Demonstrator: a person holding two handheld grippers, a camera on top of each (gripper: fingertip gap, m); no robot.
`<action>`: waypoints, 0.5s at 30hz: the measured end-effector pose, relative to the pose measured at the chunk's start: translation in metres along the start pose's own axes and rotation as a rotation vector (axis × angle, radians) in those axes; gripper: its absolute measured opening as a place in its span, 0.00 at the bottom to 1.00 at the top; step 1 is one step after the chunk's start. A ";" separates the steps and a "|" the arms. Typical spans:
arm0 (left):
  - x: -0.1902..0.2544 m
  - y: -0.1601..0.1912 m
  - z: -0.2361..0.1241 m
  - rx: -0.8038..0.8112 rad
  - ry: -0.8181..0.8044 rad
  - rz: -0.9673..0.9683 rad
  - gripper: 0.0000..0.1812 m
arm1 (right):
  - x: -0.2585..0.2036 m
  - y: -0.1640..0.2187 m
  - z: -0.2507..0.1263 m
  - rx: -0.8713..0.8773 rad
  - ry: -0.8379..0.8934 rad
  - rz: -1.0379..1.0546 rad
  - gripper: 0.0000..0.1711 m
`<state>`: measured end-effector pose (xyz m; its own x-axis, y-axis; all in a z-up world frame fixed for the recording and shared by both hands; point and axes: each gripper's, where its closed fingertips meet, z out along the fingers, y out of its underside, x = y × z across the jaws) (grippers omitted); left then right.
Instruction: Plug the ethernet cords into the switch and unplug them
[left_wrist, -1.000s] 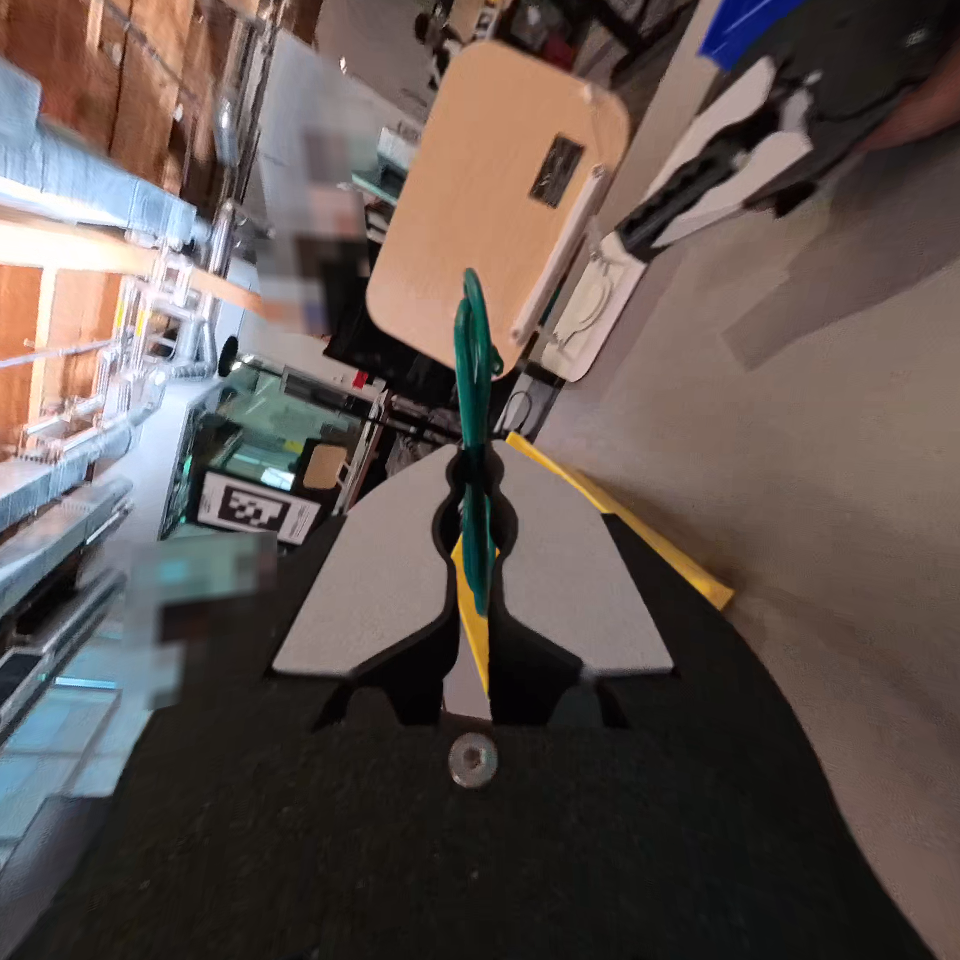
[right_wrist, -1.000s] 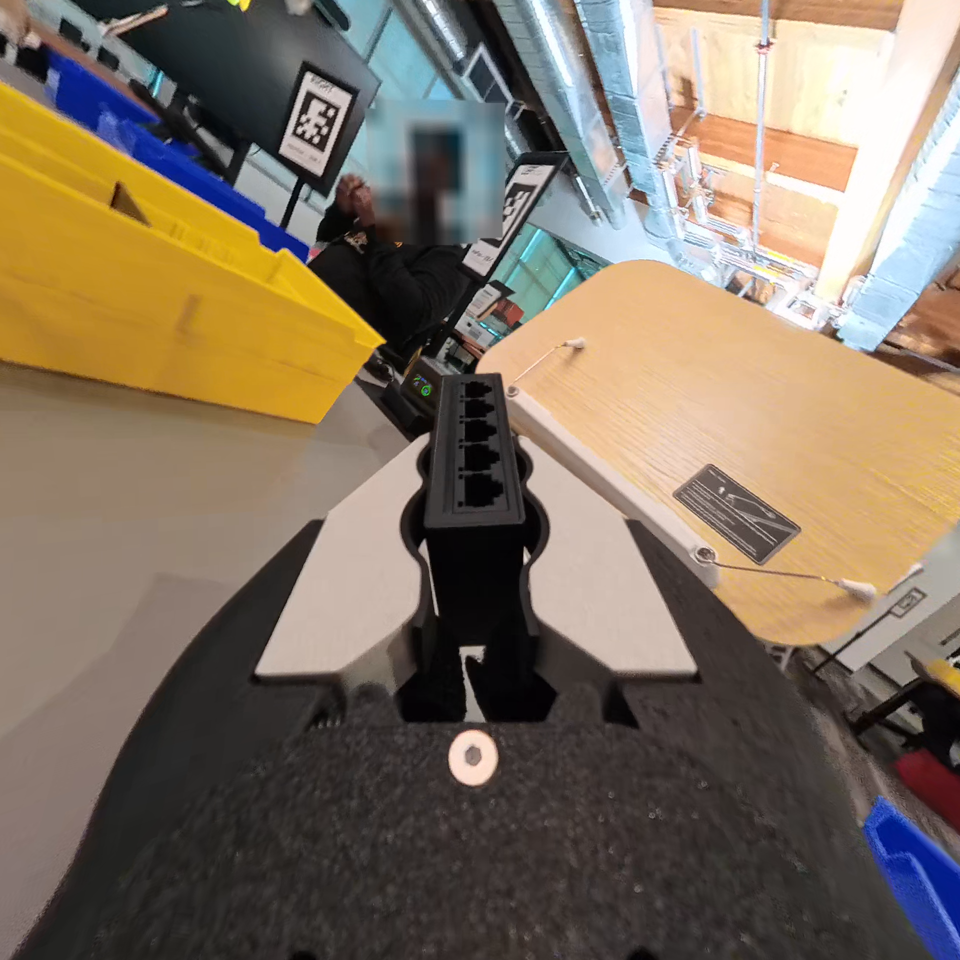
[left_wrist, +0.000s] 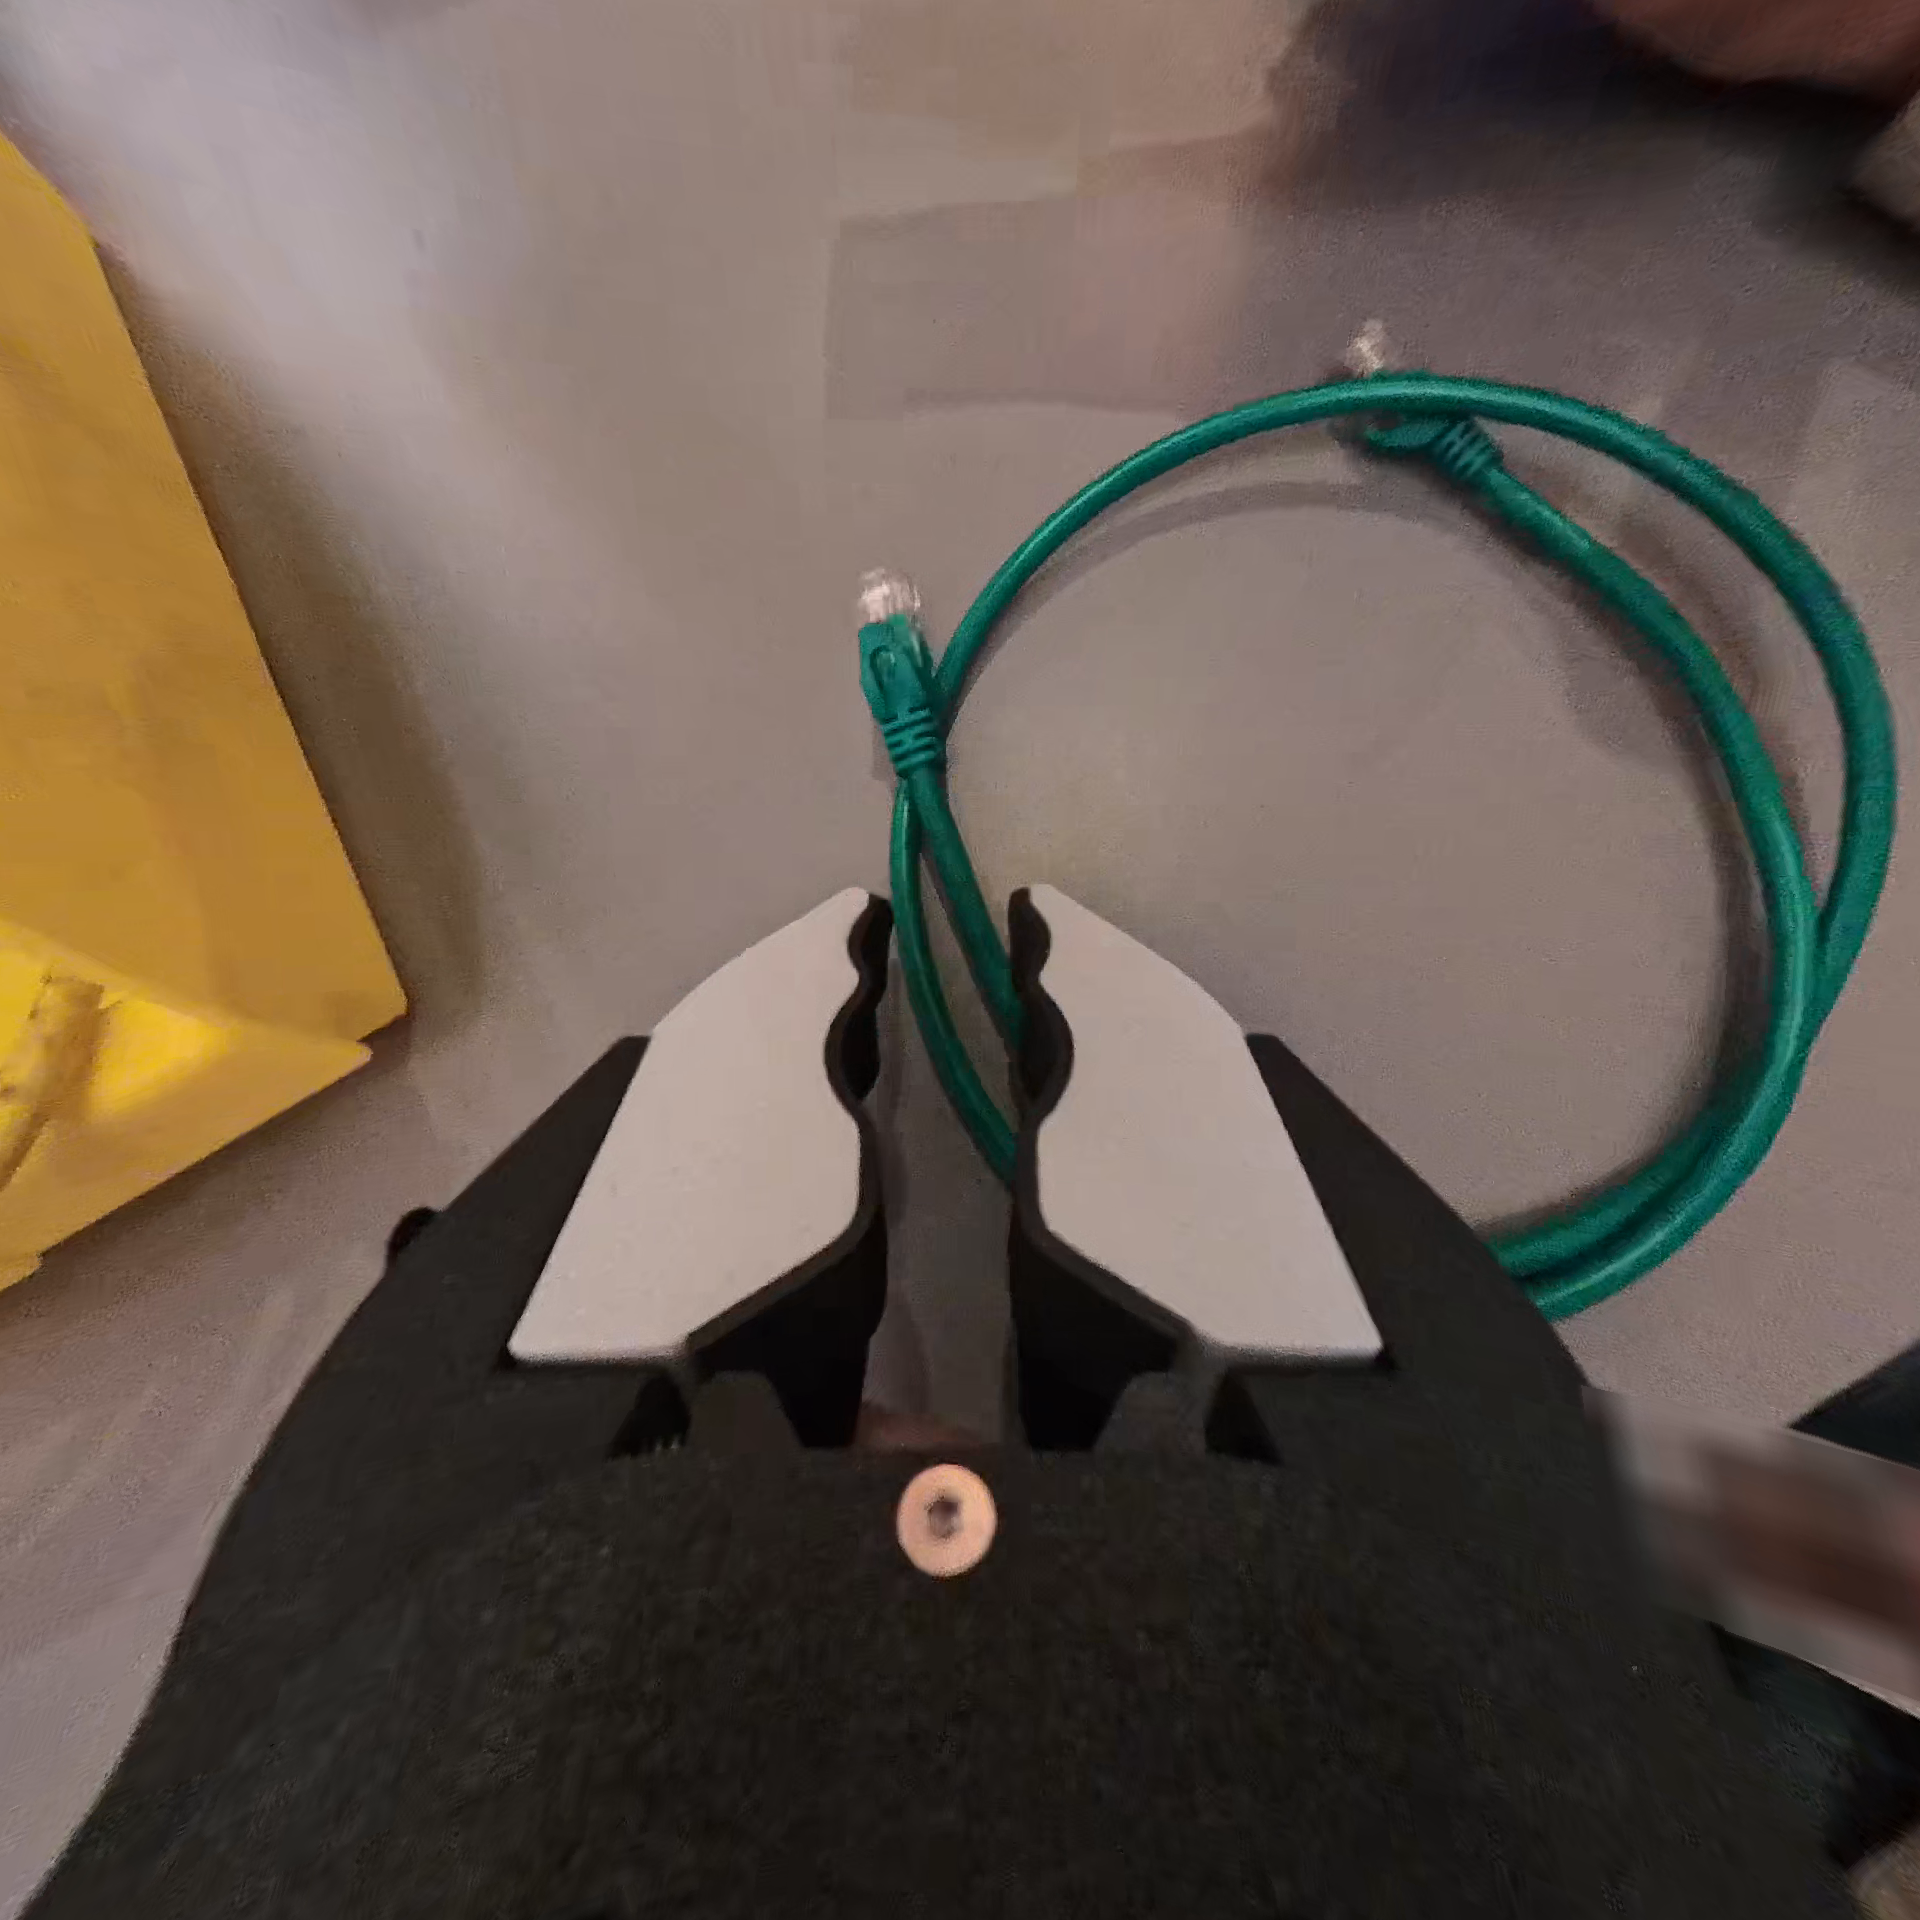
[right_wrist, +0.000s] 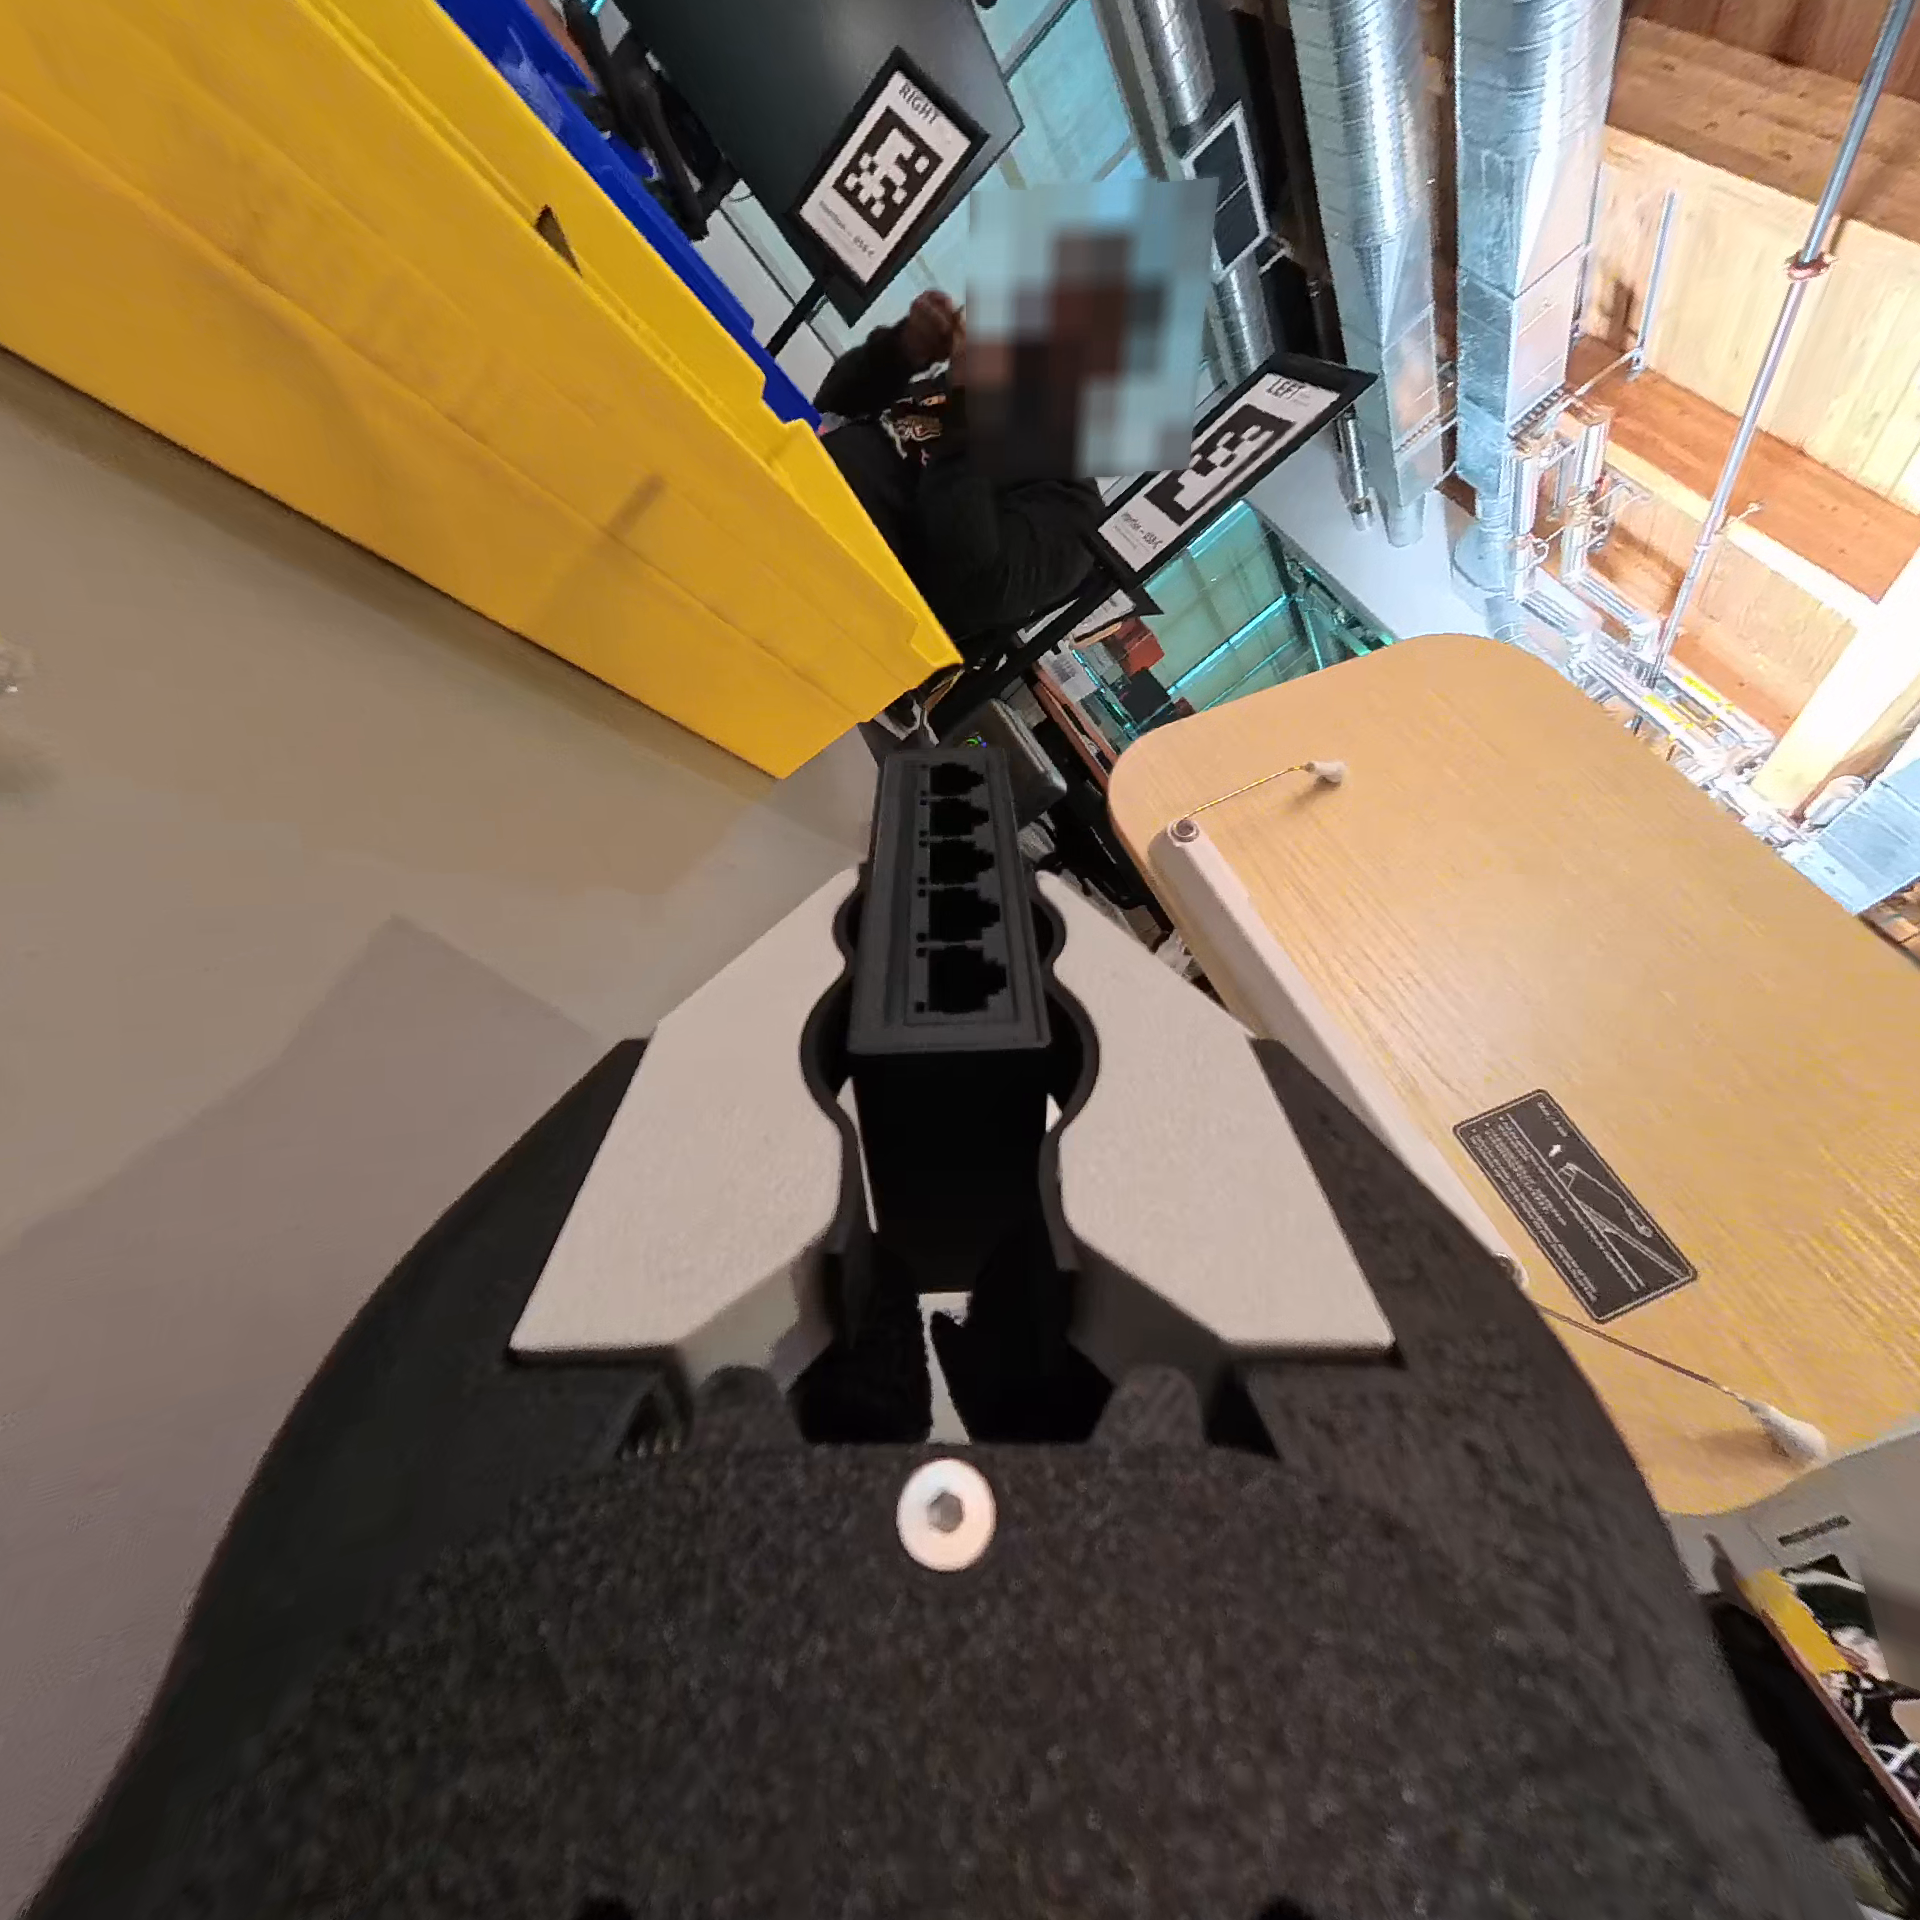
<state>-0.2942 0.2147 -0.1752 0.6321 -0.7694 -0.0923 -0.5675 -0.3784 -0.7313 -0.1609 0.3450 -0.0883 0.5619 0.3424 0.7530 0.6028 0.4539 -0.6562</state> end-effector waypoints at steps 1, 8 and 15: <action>0.001 0.004 0.003 -0.032 0.018 -0.025 0.11 | -0.001 0.000 0.000 -0.002 -0.003 -0.008 0.16; 0.002 0.006 0.005 -0.065 0.045 -0.047 0.13 | -0.009 0.003 0.002 -0.013 -0.039 -0.005 0.16; 0.004 -0.002 0.003 -0.065 -0.013 0.005 0.12 | -0.011 0.002 0.003 -0.011 -0.047 -0.001 0.16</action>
<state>-0.2891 0.2134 -0.1759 0.6354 -0.7650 -0.1050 -0.6036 -0.4073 -0.6854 -0.1676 0.3450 -0.0977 0.5341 0.3808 0.7548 0.6094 0.4455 -0.6559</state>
